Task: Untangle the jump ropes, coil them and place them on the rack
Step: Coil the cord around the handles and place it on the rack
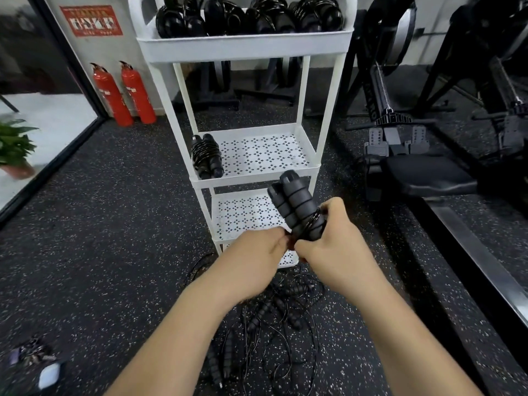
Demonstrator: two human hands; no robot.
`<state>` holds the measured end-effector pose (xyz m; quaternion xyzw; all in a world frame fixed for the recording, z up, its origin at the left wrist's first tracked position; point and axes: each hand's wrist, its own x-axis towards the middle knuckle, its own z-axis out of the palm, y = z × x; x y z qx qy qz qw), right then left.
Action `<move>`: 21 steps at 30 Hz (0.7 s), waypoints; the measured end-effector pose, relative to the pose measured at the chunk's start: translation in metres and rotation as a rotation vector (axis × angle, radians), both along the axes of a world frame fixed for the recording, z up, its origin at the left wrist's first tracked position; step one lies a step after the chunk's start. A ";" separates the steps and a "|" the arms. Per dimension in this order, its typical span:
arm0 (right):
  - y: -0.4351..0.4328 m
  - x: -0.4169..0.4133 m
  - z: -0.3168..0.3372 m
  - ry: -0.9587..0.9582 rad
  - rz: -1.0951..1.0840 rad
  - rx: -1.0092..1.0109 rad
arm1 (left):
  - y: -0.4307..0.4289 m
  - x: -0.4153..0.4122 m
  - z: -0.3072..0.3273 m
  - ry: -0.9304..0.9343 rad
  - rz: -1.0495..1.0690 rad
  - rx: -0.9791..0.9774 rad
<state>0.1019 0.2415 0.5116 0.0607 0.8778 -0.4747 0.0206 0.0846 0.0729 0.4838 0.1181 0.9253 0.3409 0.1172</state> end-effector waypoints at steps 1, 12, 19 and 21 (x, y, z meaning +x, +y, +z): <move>-0.002 -0.001 -0.003 0.012 -0.015 0.030 | 0.002 0.002 0.000 0.001 -0.026 -0.042; -0.004 -0.005 -0.021 -0.021 0.216 0.317 | -0.023 0.005 0.018 0.028 -0.026 -0.044; -0.002 -0.006 -0.020 -0.185 0.521 0.425 | -0.039 0.007 0.027 -0.053 0.011 0.117; 0.002 -0.007 -0.015 -0.214 0.579 0.438 | -0.039 0.009 0.027 -0.039 0.051 0.162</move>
